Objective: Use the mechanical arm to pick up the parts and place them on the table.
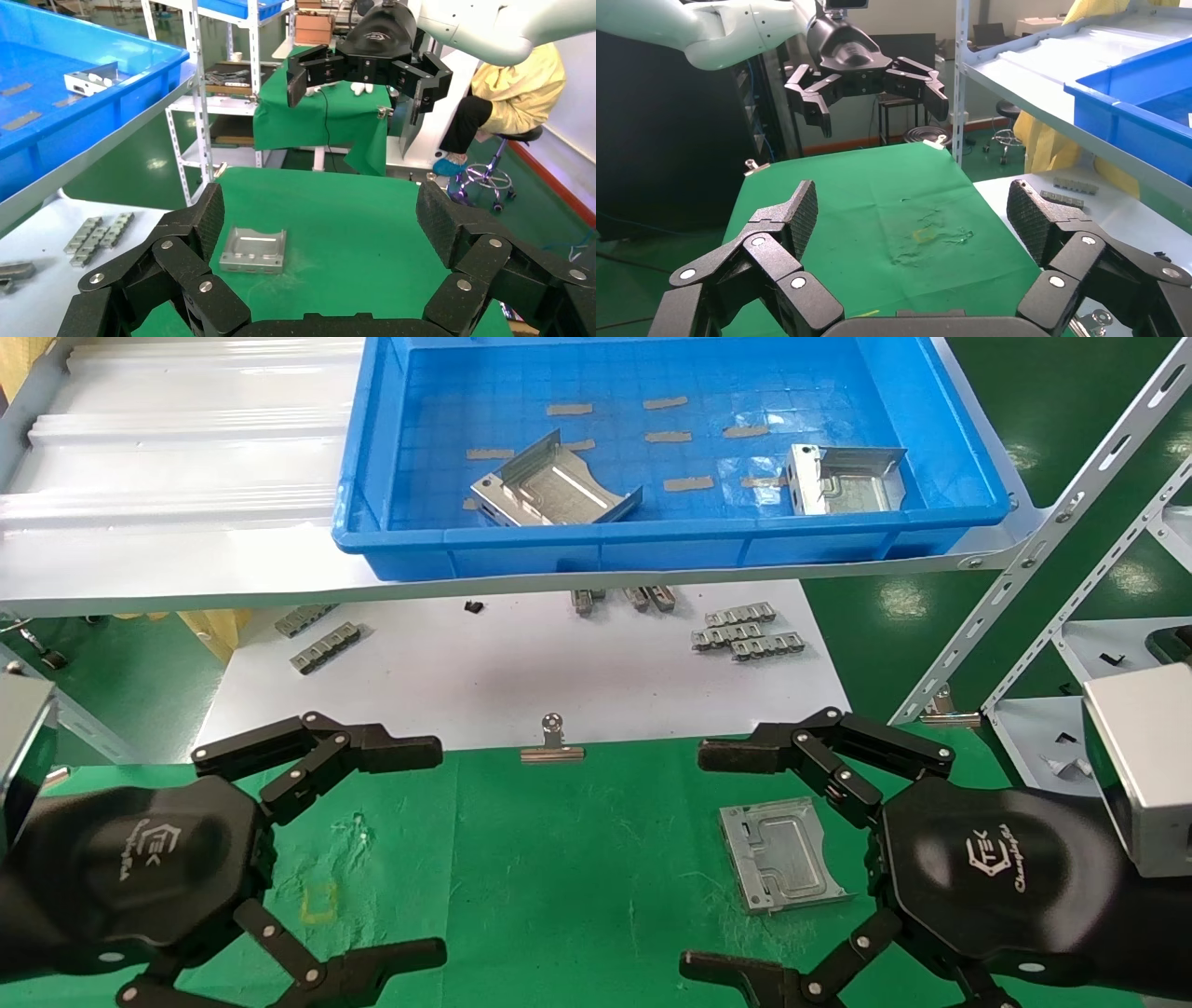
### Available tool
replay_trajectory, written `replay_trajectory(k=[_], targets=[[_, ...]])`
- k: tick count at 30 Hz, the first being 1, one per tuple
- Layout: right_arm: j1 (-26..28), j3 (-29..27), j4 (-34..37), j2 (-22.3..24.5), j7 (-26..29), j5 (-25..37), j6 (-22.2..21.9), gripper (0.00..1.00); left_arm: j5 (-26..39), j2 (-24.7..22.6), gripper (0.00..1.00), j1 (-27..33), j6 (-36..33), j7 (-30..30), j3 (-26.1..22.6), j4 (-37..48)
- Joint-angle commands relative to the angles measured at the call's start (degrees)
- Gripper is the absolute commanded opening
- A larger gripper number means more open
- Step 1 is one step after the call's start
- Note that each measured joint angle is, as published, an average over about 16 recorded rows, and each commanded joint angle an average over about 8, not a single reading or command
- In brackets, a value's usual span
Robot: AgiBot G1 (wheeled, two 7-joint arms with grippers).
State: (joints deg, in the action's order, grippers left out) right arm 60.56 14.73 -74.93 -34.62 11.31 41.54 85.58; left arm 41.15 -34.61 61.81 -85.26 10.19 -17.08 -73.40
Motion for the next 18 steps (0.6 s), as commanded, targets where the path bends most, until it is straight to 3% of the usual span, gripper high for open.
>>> replay_trajectory(k=[1,18], targets=[[0.2,0.3,0.3,-0.1,-0.1,0.0,0.0,1.0,0.0,0.0,1.0,0.0,0.0,0.0,0.0,0.0],[0.8,1.1,1.1,-0.3,-0.5,0.2,0.1,1.0,0.0,0.0,1.0,0.0,0.0,0.0,0.0,0.0]])
